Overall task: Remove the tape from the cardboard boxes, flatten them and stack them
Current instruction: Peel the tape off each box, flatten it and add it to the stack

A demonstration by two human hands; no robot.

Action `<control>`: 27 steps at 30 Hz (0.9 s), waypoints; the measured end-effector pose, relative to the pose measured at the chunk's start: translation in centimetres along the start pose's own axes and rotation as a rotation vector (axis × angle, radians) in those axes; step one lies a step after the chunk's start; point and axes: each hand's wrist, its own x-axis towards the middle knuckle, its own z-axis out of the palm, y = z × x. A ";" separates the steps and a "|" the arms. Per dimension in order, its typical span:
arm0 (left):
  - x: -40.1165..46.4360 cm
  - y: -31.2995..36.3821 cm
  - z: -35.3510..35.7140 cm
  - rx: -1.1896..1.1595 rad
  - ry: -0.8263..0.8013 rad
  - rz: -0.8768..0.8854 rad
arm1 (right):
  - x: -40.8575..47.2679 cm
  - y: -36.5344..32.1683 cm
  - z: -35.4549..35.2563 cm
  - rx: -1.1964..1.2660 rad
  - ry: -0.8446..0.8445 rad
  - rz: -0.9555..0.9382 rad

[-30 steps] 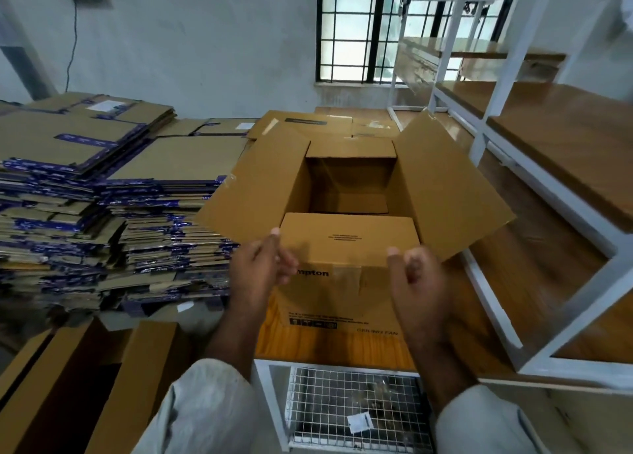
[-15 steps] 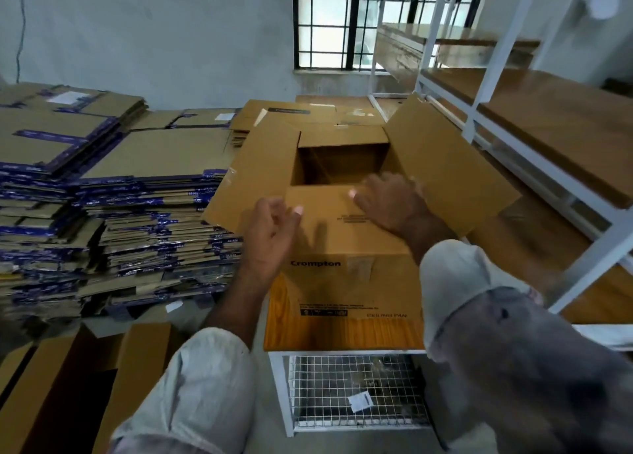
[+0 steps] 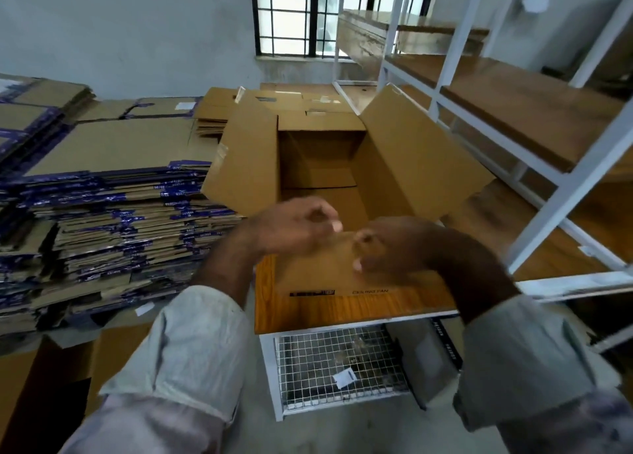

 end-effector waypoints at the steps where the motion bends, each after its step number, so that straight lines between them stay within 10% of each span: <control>1: 0.5 -0.5 0.8 0.083 -0.067 0.005 | 0.7 0.0 1.5 0.000 0.061 0.026; 11: 4.8 -2.9 9.0 0.652 0.323 -0.002 | 5.9 0.2 8.9 -0.175 0.604 0.198; 27: 2.9 -10.2 1.0 0.430 0.453 -0.042 | 5.8 6.2 1.6 -0.034 0.267 0.298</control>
